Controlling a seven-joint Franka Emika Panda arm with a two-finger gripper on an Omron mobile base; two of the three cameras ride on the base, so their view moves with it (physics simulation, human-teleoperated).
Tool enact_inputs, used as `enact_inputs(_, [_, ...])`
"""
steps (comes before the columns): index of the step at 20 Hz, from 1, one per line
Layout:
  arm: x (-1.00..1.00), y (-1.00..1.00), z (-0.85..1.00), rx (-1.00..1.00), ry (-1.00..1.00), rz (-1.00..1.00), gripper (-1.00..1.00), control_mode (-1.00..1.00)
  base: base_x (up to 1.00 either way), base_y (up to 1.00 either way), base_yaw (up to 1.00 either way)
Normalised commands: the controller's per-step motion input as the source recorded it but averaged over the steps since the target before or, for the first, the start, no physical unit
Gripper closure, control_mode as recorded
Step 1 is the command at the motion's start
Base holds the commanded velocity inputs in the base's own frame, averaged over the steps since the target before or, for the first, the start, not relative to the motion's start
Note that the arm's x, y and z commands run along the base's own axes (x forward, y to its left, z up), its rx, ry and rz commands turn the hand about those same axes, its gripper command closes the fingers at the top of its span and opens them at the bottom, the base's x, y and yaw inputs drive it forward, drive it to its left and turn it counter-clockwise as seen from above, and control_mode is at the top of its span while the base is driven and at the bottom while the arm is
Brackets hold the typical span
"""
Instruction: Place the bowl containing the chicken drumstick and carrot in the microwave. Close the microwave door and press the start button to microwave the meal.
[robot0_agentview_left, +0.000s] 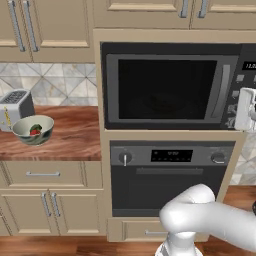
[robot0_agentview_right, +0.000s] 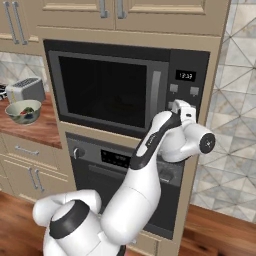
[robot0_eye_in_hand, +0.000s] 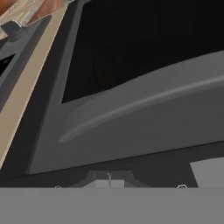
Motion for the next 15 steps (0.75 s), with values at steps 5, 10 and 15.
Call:
enact_inputs(5, [0.19, -0.2, -0.25, 0.0, 0.0, -0.06, 1.0, -1.0, 0.0, 0.0, 0.0])
enact_inputs(10, [0.24, -0.26, -0.34, 0.0, -0.05, -0.09, 1.0, -1.0, 0.0, 0.0, 0.0])
enact_inputs(15, [0.46, -0.42, -0.42, 0.0, -0.07, -0.17, 1.0, -1.0, 0.0, 0.0, 0.0])
